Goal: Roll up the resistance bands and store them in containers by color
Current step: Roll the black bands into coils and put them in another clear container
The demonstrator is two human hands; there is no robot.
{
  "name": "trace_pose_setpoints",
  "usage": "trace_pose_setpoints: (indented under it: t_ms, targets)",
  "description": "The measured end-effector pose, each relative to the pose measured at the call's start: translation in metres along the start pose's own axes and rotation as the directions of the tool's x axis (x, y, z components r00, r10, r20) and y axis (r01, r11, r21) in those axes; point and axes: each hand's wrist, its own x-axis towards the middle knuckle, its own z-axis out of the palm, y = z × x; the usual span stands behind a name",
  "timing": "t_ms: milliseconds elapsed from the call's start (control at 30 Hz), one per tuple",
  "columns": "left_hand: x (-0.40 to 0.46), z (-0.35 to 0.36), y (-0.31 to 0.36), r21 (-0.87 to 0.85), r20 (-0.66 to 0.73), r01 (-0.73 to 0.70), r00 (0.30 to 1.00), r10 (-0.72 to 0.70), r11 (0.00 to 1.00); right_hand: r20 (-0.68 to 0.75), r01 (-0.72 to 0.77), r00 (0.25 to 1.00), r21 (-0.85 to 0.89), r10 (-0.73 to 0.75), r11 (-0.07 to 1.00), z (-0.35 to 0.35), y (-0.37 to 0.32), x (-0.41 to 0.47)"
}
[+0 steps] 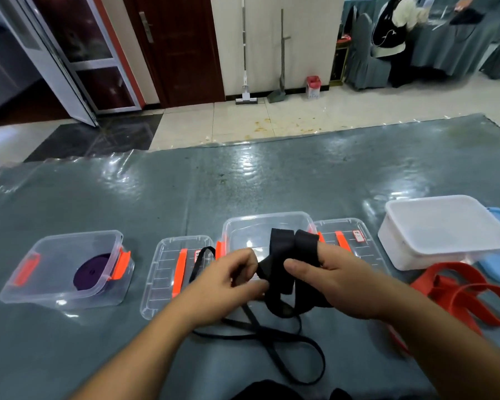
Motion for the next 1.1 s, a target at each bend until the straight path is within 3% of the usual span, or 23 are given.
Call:
trace_pose_setpoints:
  t_ms: [67, 200, 300, 367, 433, 533, 633, 700, 800, 933, 1000, 1100]
  targets:
    - [-0.001, -0.009, 0.006, -0.247, 0.016, 0.048, 0.999, -0.046, 0.968, 0.123, -0.011, 0.992, -0.077, 0.021, 0.997, -0.007, -0.014, -0.002]
    - [-0.003, -0.008, 0.012, -0.267, 0.111, 0.286, 0.958, -0.265, 0.920, 0.358, 0.033, 0.929, -0.340, 0.097, 0.940, -0.003, -0.026, -0.003]
    - [-0.008, 0.000, 0.004, -0.486, 0.276, 0.482, 0.876, -0.396, 0.729, 0.458, 0.067, 0.875, -0.440, 0.160, 0.895, 0.008, -0.027, 0.004]
    - [-0.012, -0.001, -0.007, -0.561, 0.265, 0.548, 0.829, -0.493, 0.621, 0.504, 0.084, 0.848, -0.432, 0.163, 0.898, 0.012, -0.021, 0.007]
    - [-0.015, -0.005, -0.027, -0.550, 0.198, 0.600, 0.769, -0.608, 0.581, 0.484, 0.049, 0.855, -0.436, 0.189, 0.899, 0.009, -0.016, 0.008]
    - [-0.031, -0.006, -0.059, -0.400, 0.132, 0.707, 0.674, -0.727, 0.583, 0.399, -0.099, 0.877, -0.396, 0.268, 0.913, -0.001, -0.007, 0.006]
    - [-0.052, 0.003, -0.087, -0.242, 0.086, 0.756, 0.641, -0.763, 0.608, 0.323, -0.212, 0.885, -0.363, 0.336, 0.907, -0.012, -0.002, 0.004]
    - [-0.060, 0.011, -0.101, -0.090, 0.004, 0.756, 0.651, -0.759, 0.648, 0.238, -0.250, 0.906, -0.365, 0.349, 0.897, -0.018, -0.006, 0.003]
    - [-0.061, 0.024, -0.112, 0.149, -0.054, 0.732, 0.677, -0.734, 0.665, 0.160, -0.184, 0.939, -0.517, 0.306, 0.836, -0.027, -0.025, 0.003]
    - [-0.051, 0.020, -0.101, 0.676, 0.088, 0.528, 0.634, -0.768, 0.514, 0.131, -0.126, 0.945, -0.699, 0.299, 0.704, -0.040, -0.050, -0.001]
    - [-0.040, 0.014, -0.086, 0.722, 0.063, 0.454, 0.708, -0.703, 0.522, 0.114, -0.097, 0.951, -0.771, 0.286, 0.629, -0.047, -0.066, -0.003]
    - [-0.020, 0.002, -0.042, 0.443, -0.048, 0.418, 0.894, -0.445, 0.793, 0.067, -0.040, 0.985, -0.807, 0.158, 0.589, -0.058, -0.085, -0.004]
